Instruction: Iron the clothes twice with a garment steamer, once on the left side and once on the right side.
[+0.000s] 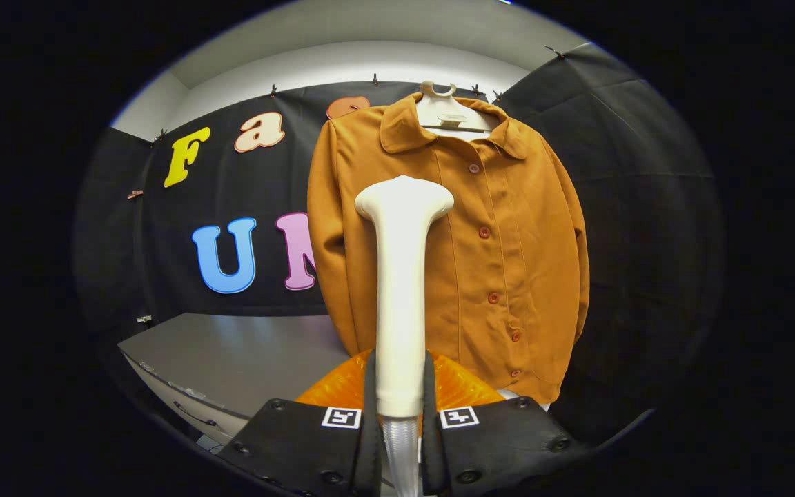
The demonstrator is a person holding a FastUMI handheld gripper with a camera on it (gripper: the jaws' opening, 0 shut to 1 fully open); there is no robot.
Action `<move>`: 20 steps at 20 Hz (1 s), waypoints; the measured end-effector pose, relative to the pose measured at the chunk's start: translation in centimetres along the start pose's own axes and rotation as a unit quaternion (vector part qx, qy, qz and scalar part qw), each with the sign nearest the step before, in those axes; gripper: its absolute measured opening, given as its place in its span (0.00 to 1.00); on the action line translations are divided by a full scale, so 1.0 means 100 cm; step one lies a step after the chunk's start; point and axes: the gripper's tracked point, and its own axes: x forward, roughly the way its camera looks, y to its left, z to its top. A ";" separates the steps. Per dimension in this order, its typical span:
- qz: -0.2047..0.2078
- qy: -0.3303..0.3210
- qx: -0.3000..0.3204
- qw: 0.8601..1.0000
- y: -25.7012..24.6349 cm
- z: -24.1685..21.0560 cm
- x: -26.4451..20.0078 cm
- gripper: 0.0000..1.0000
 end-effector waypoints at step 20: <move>-0.035 0.160 0.017 0.986 -0.030 -0.153 -0.048 0.27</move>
